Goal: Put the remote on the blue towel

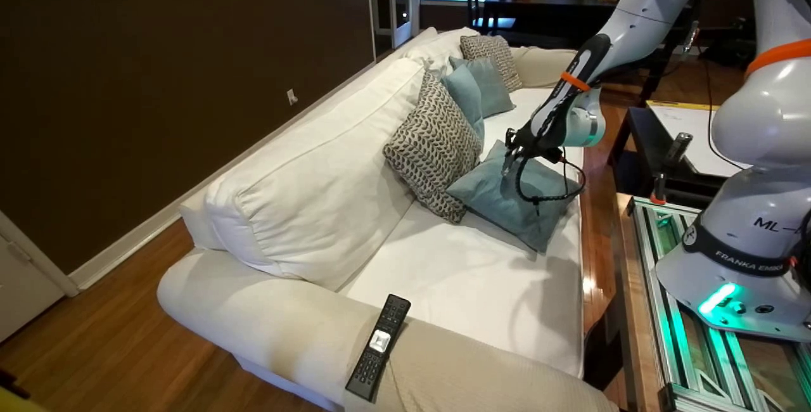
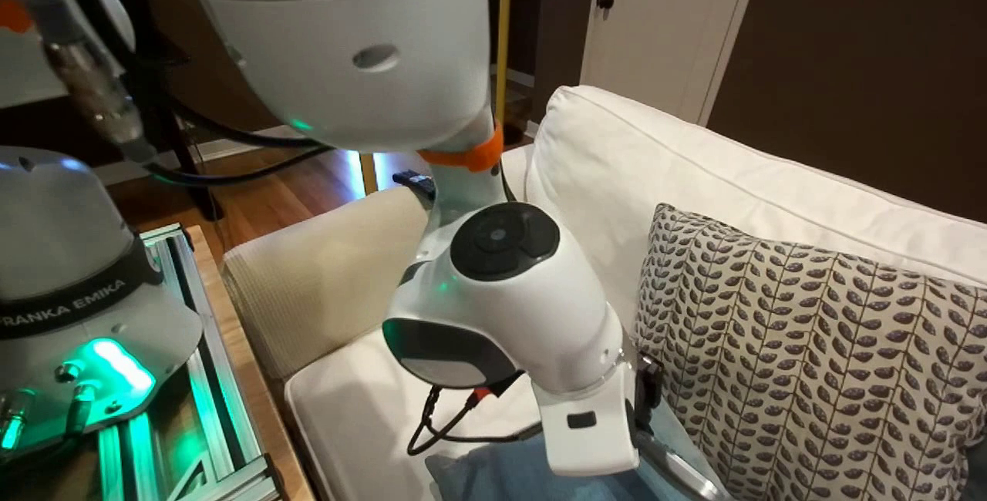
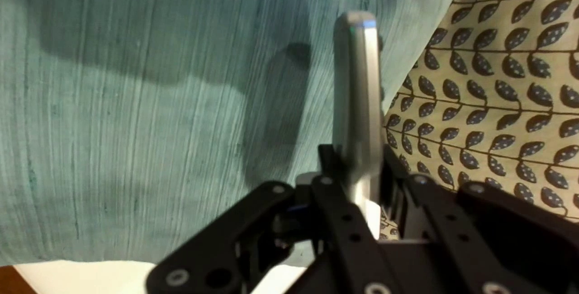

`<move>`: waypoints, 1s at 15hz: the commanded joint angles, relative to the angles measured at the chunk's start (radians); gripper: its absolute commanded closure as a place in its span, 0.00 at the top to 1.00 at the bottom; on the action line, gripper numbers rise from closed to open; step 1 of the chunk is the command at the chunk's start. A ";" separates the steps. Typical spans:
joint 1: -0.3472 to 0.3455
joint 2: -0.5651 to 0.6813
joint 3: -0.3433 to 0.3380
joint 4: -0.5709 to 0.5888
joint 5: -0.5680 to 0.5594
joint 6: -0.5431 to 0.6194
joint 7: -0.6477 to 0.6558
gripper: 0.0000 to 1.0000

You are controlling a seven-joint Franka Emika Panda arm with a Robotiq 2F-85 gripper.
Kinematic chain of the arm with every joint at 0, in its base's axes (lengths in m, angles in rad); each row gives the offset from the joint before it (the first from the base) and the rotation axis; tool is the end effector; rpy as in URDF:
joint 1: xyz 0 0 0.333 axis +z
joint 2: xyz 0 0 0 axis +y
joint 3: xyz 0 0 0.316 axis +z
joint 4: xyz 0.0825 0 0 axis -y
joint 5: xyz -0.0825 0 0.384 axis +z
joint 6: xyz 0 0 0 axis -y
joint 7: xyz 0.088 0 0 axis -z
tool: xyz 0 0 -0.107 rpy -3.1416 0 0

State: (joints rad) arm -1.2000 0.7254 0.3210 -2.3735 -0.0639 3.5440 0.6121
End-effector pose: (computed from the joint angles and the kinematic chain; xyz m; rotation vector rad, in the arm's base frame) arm 0.3375 -0.3762 0.0959 -2.0775 2.0433 -0.7547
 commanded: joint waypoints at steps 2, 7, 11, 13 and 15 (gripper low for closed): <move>-0.096 0.125 0.083 0.096 -0.022 -0.064 -0.038 0.06; -0.074 0.126 0.065 0.122 0.057 -0.154 -0.126 0.58; 0.002 0.050 -0.013 0.093 0.177 -0.182 -0.159 0.87; 0.033 0.015 -0.036 0.080 0.209 -0.201 -0.180 0.99; 0.076 -0.037 -0.061 0.062 0.240 -0.247 -0.191 1.00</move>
State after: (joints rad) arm -1.1975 0.7825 0.3058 -2.2651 0.1106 3.3717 0.4430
